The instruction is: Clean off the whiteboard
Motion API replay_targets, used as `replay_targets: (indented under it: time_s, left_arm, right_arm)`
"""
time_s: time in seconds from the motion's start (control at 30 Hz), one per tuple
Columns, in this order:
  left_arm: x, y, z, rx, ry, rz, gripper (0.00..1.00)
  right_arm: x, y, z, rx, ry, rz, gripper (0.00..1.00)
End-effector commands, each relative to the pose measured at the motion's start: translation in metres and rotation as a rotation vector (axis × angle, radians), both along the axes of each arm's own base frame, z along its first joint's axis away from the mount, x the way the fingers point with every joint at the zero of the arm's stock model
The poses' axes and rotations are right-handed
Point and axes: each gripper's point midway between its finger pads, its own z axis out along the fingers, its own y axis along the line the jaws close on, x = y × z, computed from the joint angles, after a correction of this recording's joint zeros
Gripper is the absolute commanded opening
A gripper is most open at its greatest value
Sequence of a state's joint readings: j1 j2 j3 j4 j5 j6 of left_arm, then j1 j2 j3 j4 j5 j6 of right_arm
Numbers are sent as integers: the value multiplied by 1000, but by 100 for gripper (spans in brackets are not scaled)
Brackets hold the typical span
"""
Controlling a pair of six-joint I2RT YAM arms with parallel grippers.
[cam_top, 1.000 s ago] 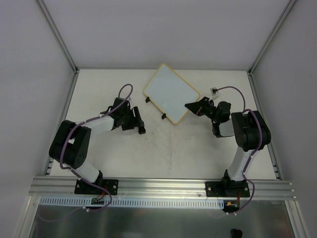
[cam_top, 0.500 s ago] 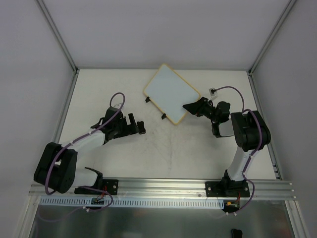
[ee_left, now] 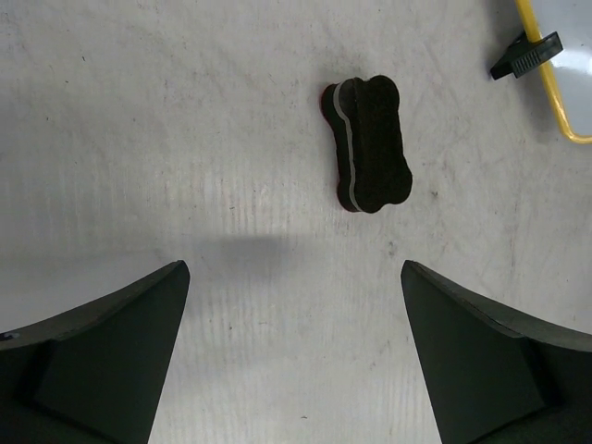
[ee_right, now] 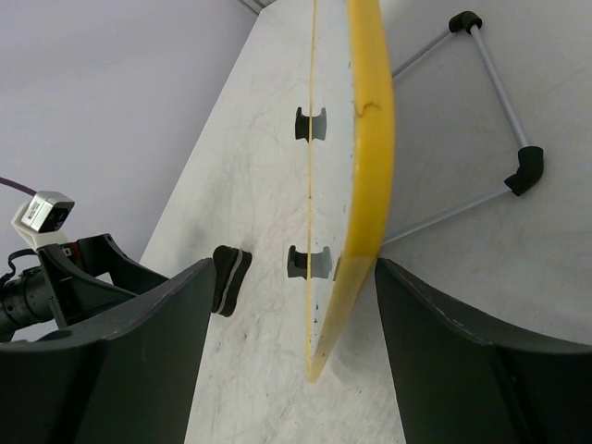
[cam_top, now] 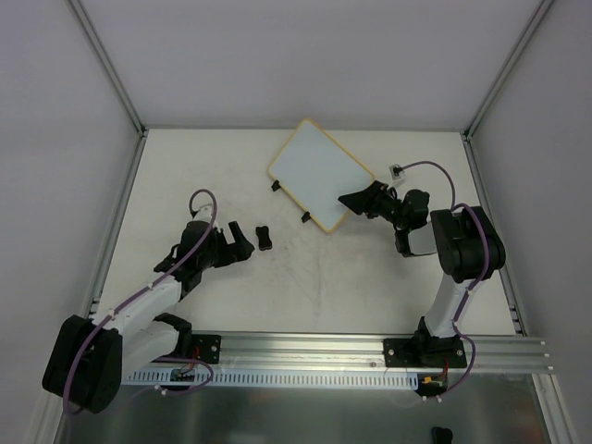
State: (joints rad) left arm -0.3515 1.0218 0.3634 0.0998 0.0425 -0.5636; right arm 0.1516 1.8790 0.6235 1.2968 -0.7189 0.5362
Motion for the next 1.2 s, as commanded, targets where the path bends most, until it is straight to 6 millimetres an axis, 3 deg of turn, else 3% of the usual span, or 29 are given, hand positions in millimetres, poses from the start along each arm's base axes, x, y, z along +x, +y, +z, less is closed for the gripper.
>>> replay_targets:
  time_s: [0.0, 0.23, 0.3, 0.5, 0.7, 0.73, 0.77, 0.83, 1.03, 1.17]
  left_arm:
    - [7, 5, 13, -28, -91, 40, 99]
    - [0, 6, 14, -56, -139, 43, 99]
    - [-1, 7, 15, -59, -150, 42, 99]
    - [-1, 5, 15, -61, -154, 33, 99]
    - [-2, 4, 17, -75, -176, 22, 99]
    - [-3, 2, 18, -79, -180, 10, 99]
    - [-4, 1, 18, -80, -180, 2, 99]
    - [-4, 1, 19, -83, -187, 1, 99]
    - [-8, 1, 27, -111, -252, -3, 99]
    - [-12, 2, 27, -123, -275, -7, 99]
  right_arm:
    - [5, -6, 51, 15, -276, -25, 74]
    - [-6, -15, 53, -1, -284, -67, 77]
    - [-10, -28, 46, -17, -267, -116, 77]
    - [-24, -53, 61, -31, -308, -197, 78]
    - [-61, -57, 83, -8, -361, -201, 80]
    - [-67, -57, 82, -3, -355, -199, 86]
    - [-77, -59, 71, -3, -319, -202, 87]
    - [-92, -60, 69, 6, -312, -203, 93]
    - [-136, -62, 38, 23, -207, -208, 95]
    - [-152, -65, 15, -15, -127, -215, 96]
